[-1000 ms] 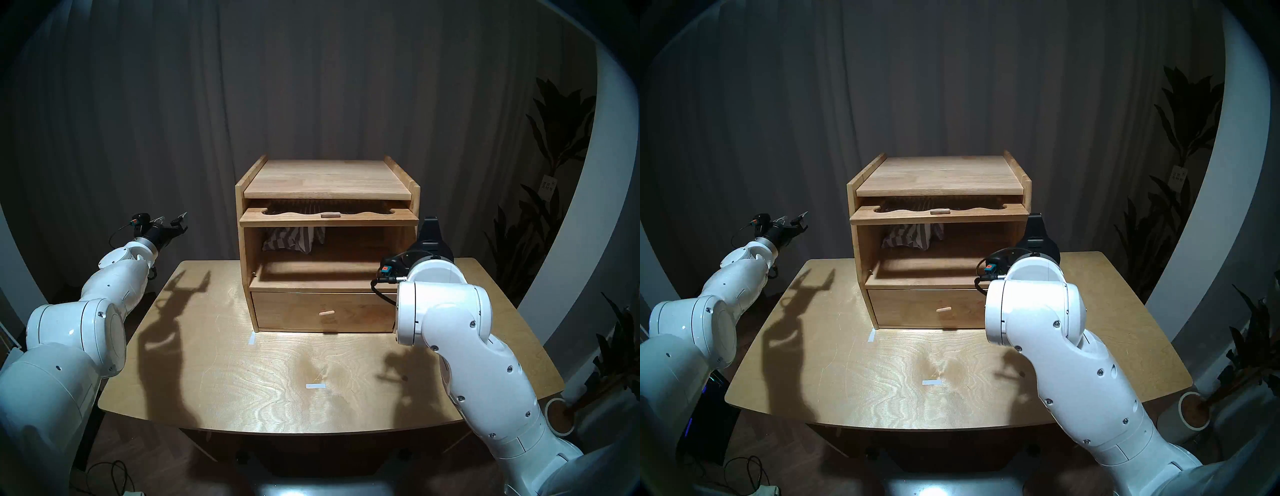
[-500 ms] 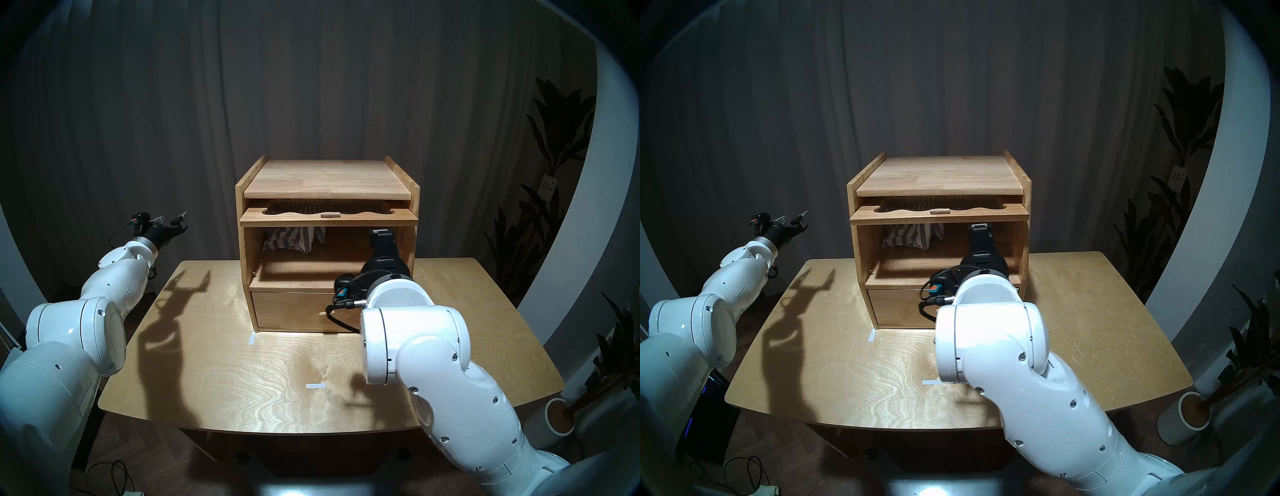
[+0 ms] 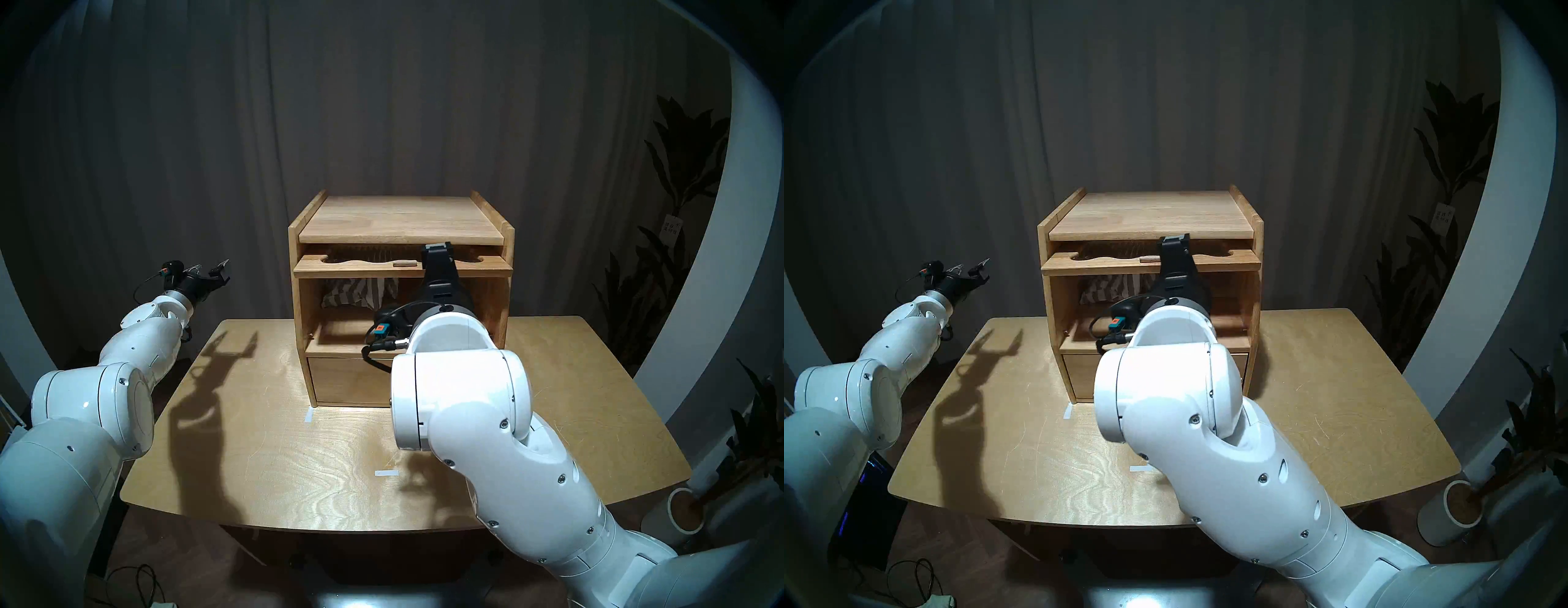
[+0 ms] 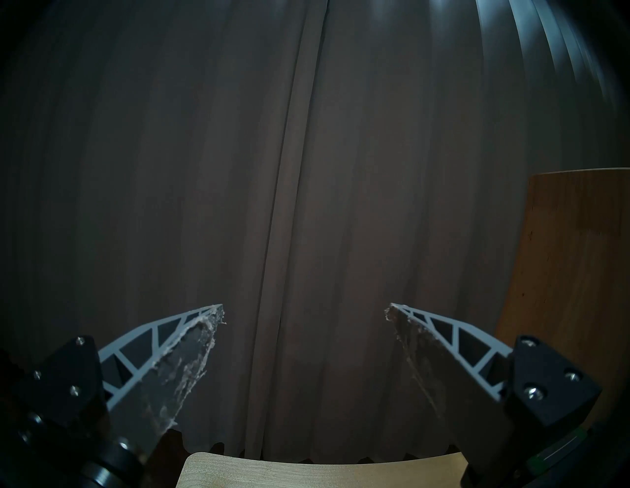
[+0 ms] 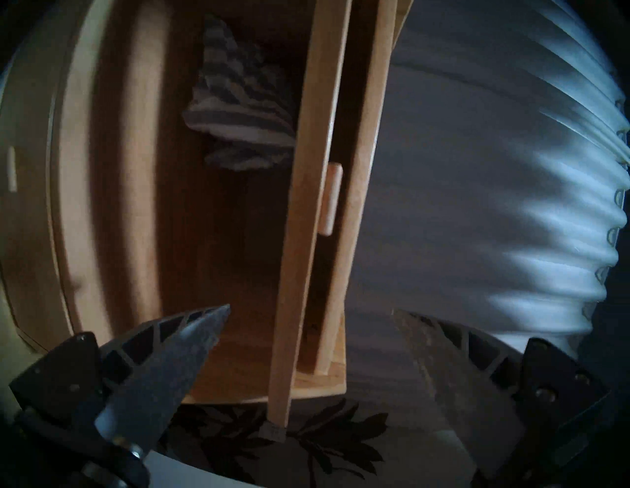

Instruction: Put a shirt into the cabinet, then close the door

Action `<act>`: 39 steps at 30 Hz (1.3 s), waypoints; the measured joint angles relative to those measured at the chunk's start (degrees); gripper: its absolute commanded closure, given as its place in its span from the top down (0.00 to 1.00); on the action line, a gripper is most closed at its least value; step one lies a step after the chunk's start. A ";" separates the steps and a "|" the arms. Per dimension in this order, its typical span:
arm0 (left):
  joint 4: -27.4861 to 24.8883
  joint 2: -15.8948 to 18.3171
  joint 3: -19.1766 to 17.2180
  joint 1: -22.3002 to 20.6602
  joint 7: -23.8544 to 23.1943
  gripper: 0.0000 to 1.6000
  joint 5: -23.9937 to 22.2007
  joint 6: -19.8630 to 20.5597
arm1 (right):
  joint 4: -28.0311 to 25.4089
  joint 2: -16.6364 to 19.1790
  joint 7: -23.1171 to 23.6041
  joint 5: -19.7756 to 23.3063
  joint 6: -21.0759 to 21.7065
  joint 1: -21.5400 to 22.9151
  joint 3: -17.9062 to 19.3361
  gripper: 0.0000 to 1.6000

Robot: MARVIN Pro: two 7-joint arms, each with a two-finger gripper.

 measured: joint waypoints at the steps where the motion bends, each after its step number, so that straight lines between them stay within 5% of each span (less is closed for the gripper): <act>1: 0.02 0.00 0.00 -0.01 0.00 1.00 0.00 -0.01 | 0.18 0.17 -0.30 -0.13 0.17 0.04 0.19 1.00; 11: 0.40 0.01 0.00 -0.21 -0.08 1.00 0.07 -0.23 | 10.34 1.26 -8.73 3.75 5.39 1.97 3.12 1.00; 13: 0.44 0.01 0.00 -0.23 -0.09 1.00 0.08 -0.25 | 12.55 0.87 -10.19 5.27 6.05 2.43 3.07 0.83; 14: 0.45 0.01 0.00 -0.24 -0.09 1.00 0.08 -0.26 | 13.47 0.70 -10.80 5.94 6.30 2.63 3.03 0.47; 16: 0.48 0.01 0.00 -0.26 -0.11 1.00 0.09 -0.28 | 16.02 0.19 -12.75 7.80 6.88 3.30 2.85 0.24; 17: 0.49 0.02 0.00 -0.27 -0.12 1.00 0.10 -0.29 | 17.13 -0.09 -13.97 8.49 7.13 3.72 2.69 0.24; 20: 0.51 0.02 0.00 -0.29 -0.14 1.00 0.11 -0.31 | 18.90 -0.92 -16.87 9.97 7.62 5.29 2.38 0.00; 30: 0.70 0.02 0.00 -0.39 -0.19 1.00 0.16 -0.41 | 26.22 -3.39 -26.68 17.03 9.25 8.67 1.10 0.00; 39: 1.05 0.03 0.00 -0.65 -0.22 1.00 0.22 -0.59 | 27.34 -3.90 -34.47 23.34 9.41 8.37 0.30 0.00</act>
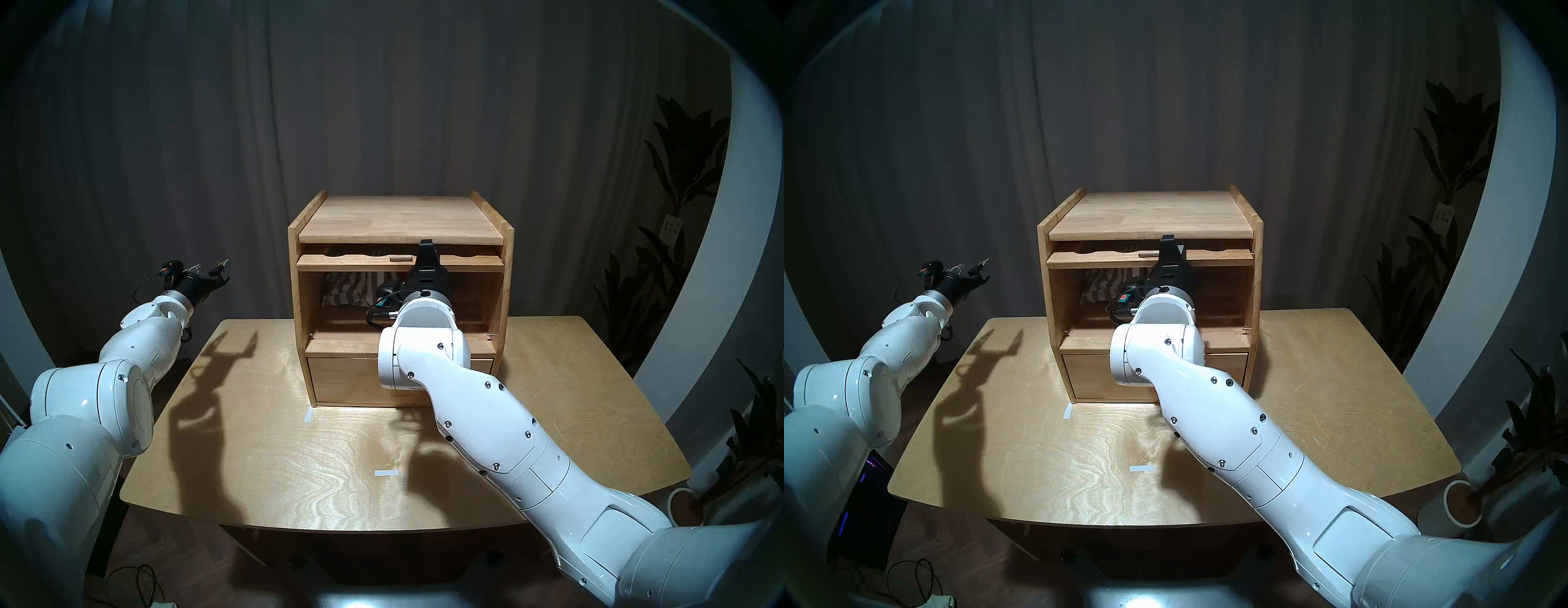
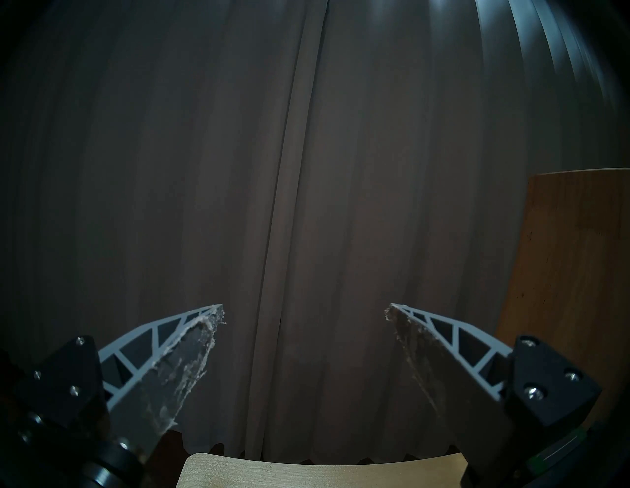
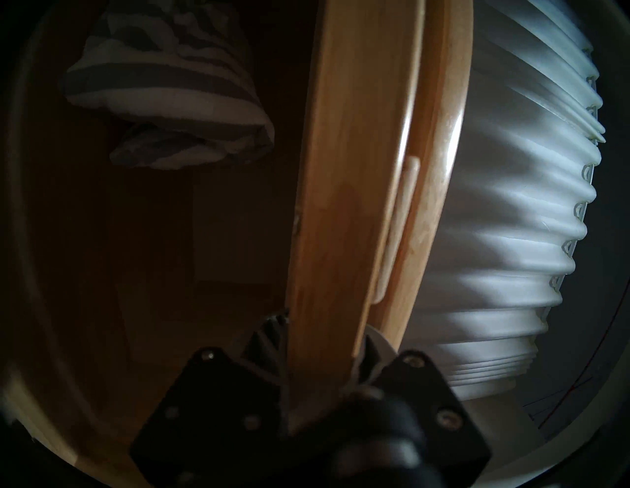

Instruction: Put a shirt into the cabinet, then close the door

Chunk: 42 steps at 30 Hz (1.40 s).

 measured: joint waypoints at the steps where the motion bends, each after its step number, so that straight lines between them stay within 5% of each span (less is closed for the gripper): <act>1: 0.06 0.00 0.00 -0.04 0.00 1.00 0.01 -0.03 | -0.27 0.04 -0.84 0.70 0.04 -0.33 0.00 0.00; 20: 1.01 0.01 0.00 -0.64 -0.14 1.00 0.19 -0.55 | -7.05 1.68 -12.26 9.64 1.75 -7.49 -0.05 0.00; 42: 1.57 0.03 0.01 -0.97 -0.28 1.00 0.38 -0.89 | -10.27 2.56 -14.79 11.02 2.54 -10.01 -2.18 0.00</act>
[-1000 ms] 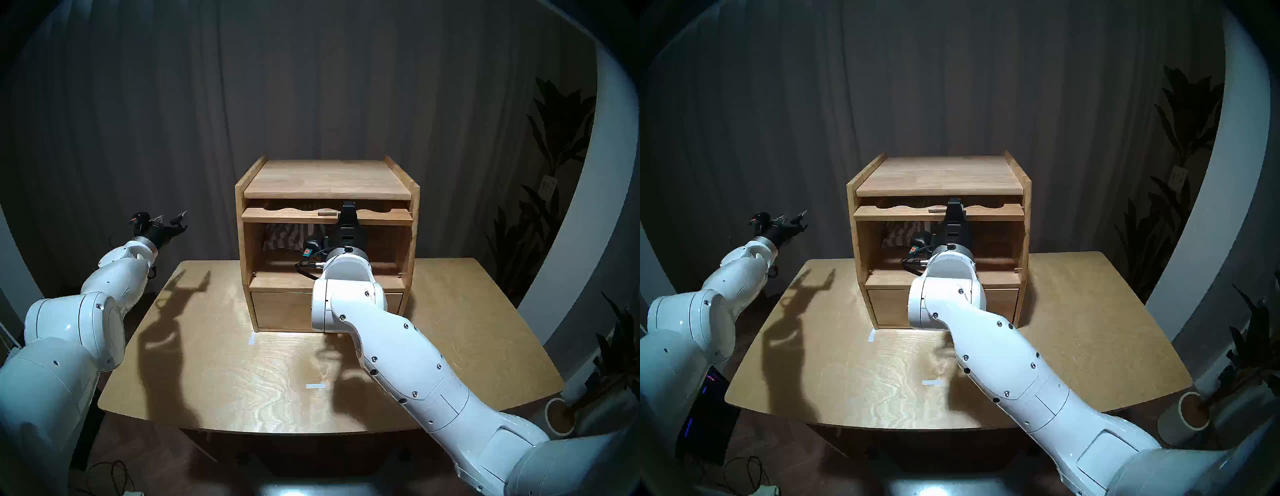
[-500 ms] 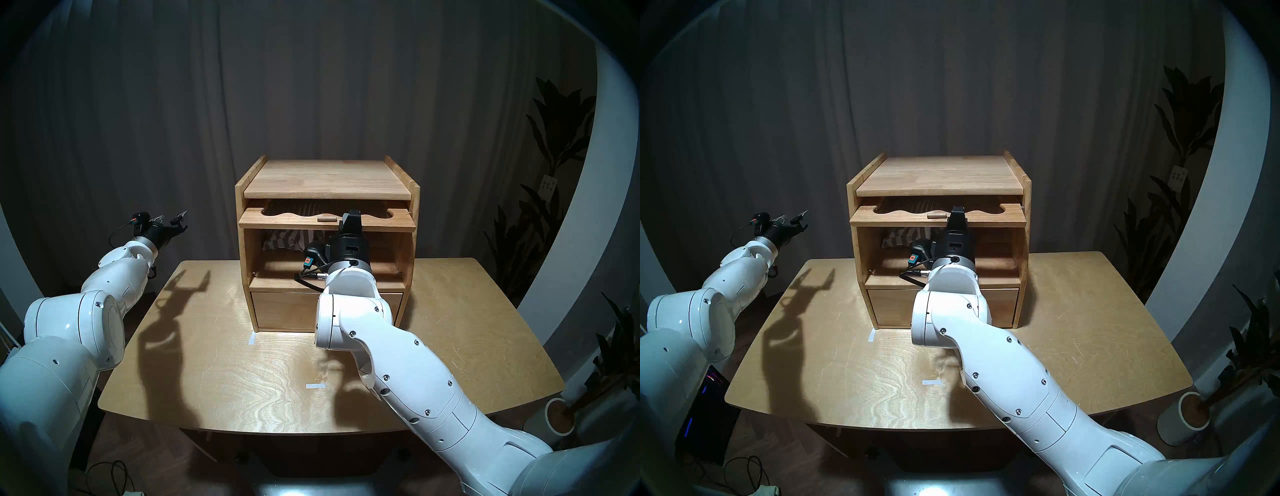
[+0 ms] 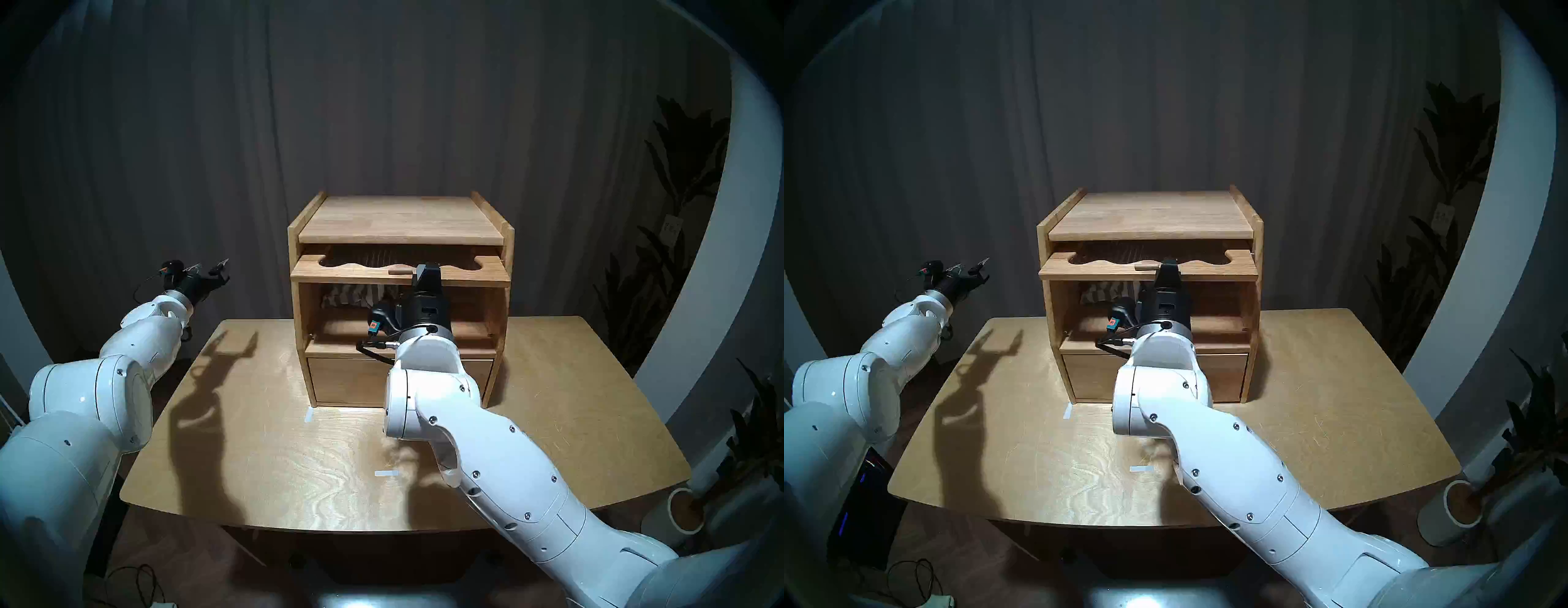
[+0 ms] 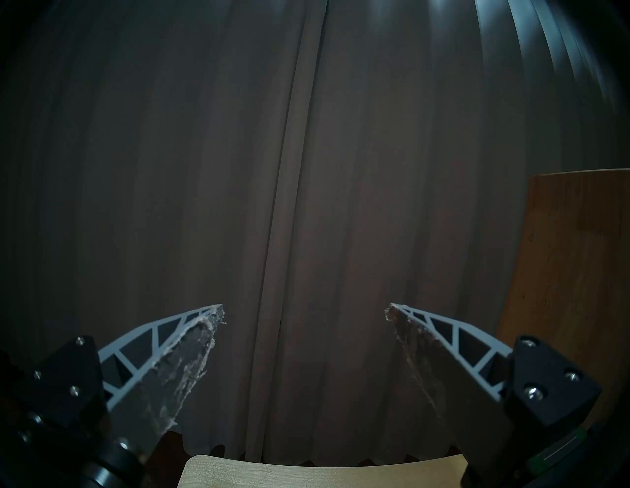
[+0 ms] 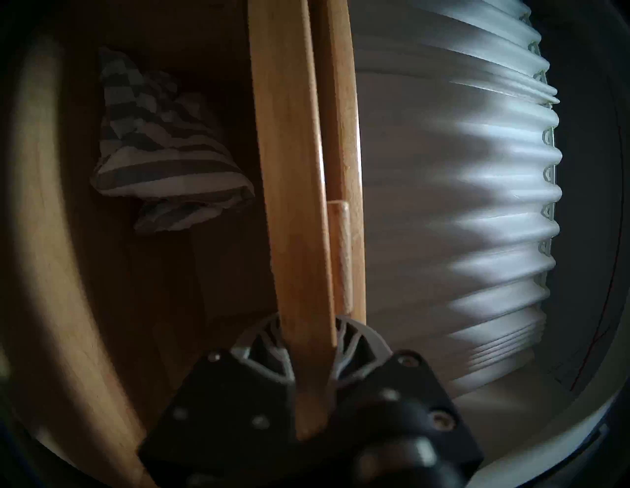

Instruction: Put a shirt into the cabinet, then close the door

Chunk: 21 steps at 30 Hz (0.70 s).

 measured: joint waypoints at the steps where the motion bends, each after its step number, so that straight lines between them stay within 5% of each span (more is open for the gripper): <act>1: 0.00 0.00 0.00 0.00 0.00 1.00 0.01 -0.01 | -0.25 0.00 0.06 -0.19 0.21 -0.15 -0.24 0.00; 21: 0.09 0.01 -0.02 -0.08 -0.06 1.00 0.09 -0.09 | -5.34 0.81 1.57 -4.75 7.55 -3.63 -5.59 0.00</act>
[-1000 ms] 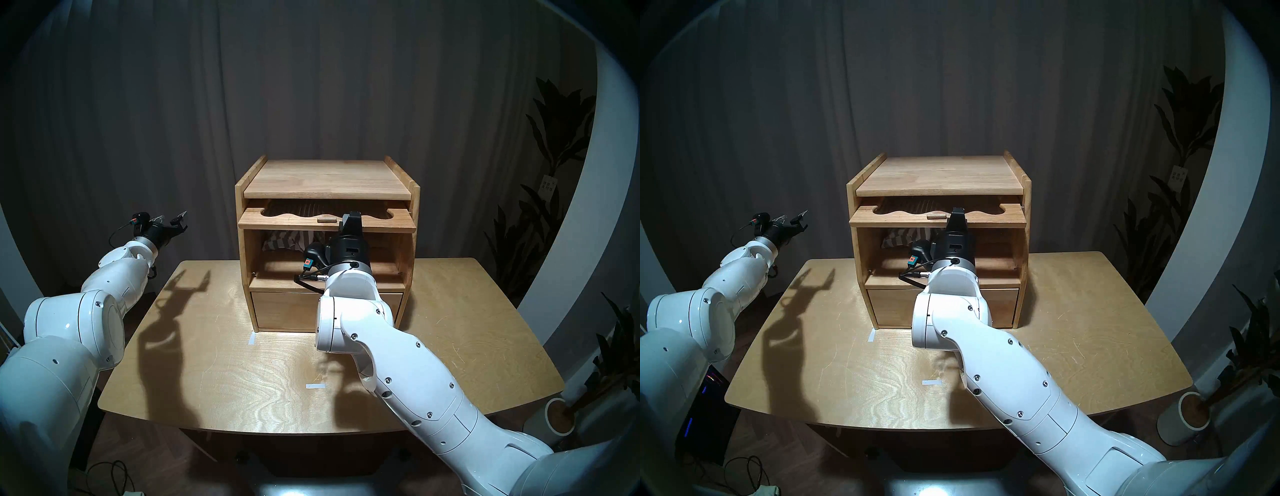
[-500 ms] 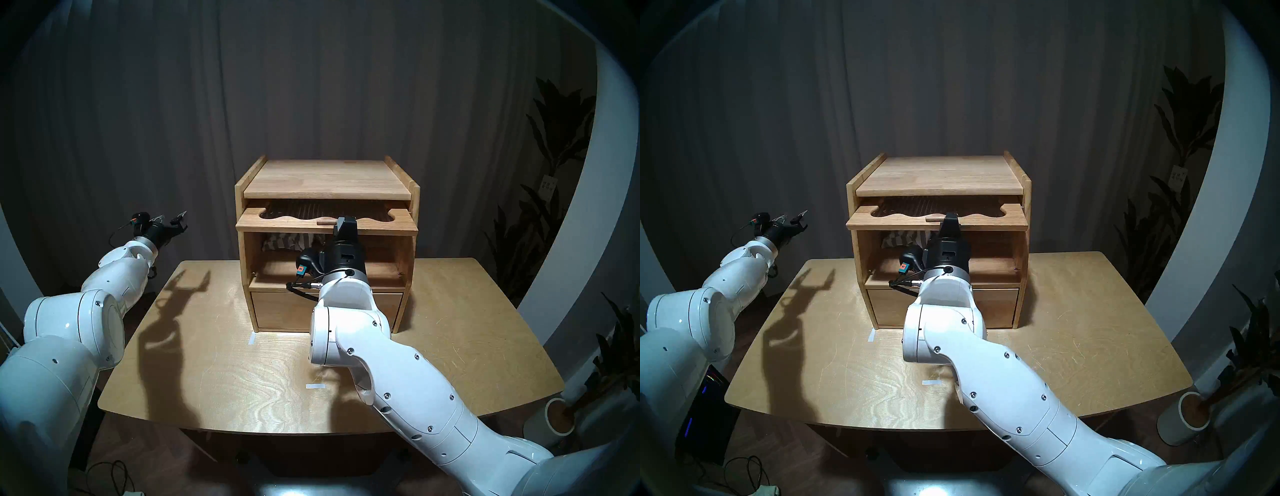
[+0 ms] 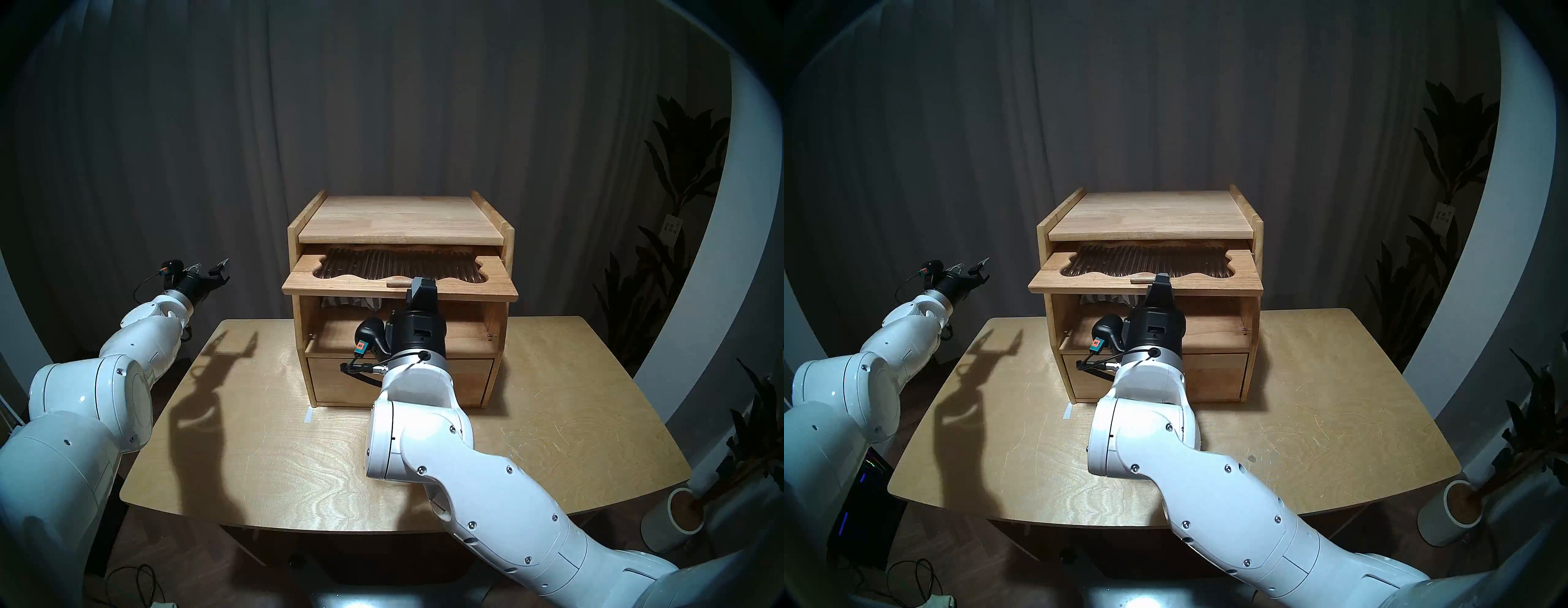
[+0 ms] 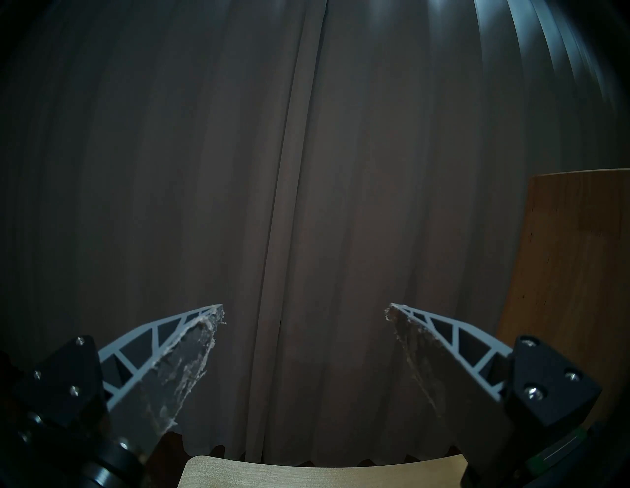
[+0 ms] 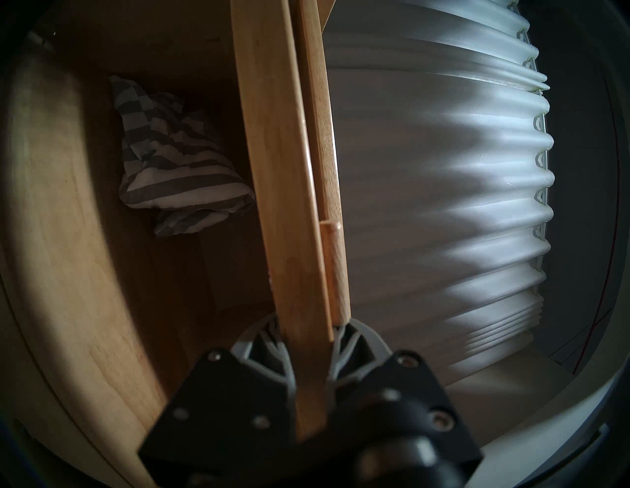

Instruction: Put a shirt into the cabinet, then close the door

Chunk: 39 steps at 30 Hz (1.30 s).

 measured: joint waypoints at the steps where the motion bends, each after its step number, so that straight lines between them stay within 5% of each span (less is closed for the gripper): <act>1: 0.00 0.00 0.00 0.00 0.00 1.00 0.00 0.00 | -0.07 0.10 0.14 -0.16 0.08 0.06 -0.20 0.00; 39: 0.02 0.01 -0.06 -0.03 -0.10 1.00 0.00 -0.03 | -7.55 8.82 5.83 -4.47 -0.16 0.66 -5.48 0.00</act>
